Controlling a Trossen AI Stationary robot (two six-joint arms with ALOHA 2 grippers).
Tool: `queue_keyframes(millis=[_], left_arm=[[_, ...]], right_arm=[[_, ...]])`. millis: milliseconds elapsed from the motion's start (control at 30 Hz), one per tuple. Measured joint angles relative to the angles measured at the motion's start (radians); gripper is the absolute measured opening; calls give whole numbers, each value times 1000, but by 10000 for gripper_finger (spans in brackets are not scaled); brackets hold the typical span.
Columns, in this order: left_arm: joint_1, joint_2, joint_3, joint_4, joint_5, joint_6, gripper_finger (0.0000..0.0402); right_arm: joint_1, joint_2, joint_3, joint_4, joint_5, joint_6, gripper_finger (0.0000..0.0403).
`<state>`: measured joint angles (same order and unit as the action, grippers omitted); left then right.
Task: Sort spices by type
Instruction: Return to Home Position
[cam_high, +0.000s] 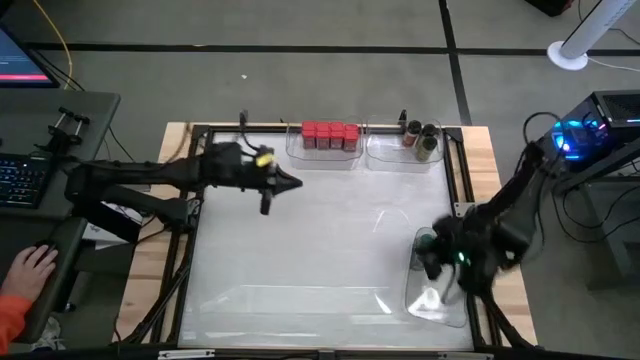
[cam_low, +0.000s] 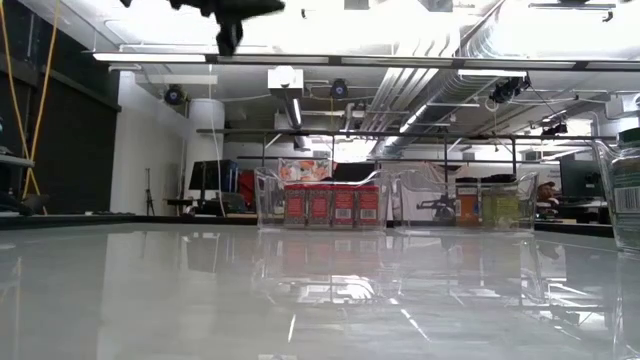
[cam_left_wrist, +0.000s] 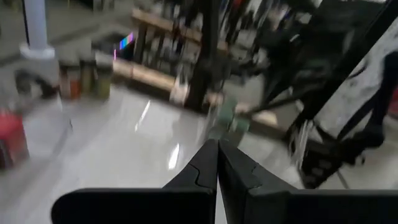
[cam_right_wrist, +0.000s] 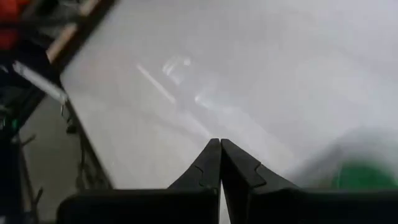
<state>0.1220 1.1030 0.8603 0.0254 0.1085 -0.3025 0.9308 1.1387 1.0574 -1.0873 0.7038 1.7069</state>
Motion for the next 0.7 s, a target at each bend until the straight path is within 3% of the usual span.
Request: queue_keyframes(millis=[100, 200, 267, 367, 500, 700], left_arm=[[4, -80, 16, -1, -1, 27, 0], [-14, -167, -23, 16, -5, 31, 0], [-40, -215, -93, 70, -38, -6, 0], [-89, -272, -251, 274, -102, -78, 0], [-136, -325, -444, 541, -173, -164, 0], [-165, -392, -615, 683, -253, -208, 0]], right_arm=[[-177, -60, -9, 90, -21, -283, 0], [-363, -84, -9, 261, -142, -609, 0], [-483, -85, -9, 387, -249, -796, 0], [-632, -77, -9, 540, -364, -998, 0], [-774, -77, -9, 630, -441, -1126, 0], [-892, -79, -10, 644, -557, -1140, 0]])
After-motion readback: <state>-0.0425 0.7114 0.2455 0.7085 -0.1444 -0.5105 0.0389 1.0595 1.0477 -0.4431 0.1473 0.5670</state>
